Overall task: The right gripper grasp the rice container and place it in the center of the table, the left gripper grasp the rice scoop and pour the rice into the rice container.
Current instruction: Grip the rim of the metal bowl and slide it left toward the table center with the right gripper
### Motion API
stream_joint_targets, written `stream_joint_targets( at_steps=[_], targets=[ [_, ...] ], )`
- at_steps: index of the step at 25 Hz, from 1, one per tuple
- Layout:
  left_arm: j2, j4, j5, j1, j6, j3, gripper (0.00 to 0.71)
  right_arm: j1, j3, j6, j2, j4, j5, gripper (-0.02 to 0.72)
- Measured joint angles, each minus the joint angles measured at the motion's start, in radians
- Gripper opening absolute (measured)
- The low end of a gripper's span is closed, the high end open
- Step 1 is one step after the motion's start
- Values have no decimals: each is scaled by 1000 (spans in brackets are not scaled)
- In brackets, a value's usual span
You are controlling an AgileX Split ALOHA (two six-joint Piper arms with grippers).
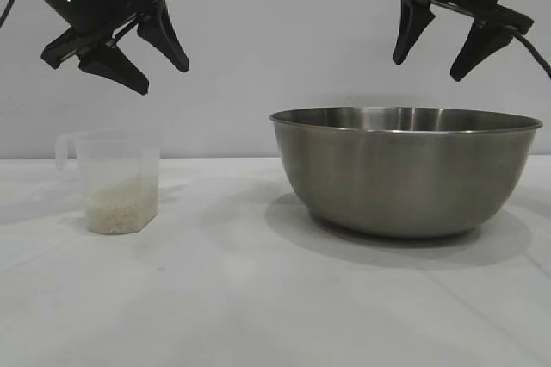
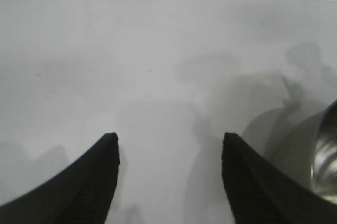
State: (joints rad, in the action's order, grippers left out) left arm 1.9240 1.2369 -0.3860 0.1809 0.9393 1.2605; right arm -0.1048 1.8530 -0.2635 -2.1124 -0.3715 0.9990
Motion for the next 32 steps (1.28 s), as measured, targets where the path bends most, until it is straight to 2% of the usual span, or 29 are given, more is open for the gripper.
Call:
stream_joint_targets(
  at_steps=[3, 6, 13, 25, 29, 32],
  targets=[
    [0, 0, 0, 0, 0, 0, 398, 0, 62, 58, 0, 69, 152, 561],
    [0, 0, 0, 0, 0, 0, 398, 0, 102, 88, 0, 106, 222, 561],
    [0, 0, 0, 0, 0, 0, 398, 0, 74, 143, 15, 119, 237, 561],
    [0, 2, 0, 0, 2, 0, 398, 0, -317, 141, 138, 84, 230, 561],
    [0, 2, 0, 0, 2, 0, 398, 0, -370, 139, 133, 75, 229, 561],
    [0, 2, 0, 0, 2, 0, 398, 0, -374, 139, 111, 68, 196, 461]
  ],
)
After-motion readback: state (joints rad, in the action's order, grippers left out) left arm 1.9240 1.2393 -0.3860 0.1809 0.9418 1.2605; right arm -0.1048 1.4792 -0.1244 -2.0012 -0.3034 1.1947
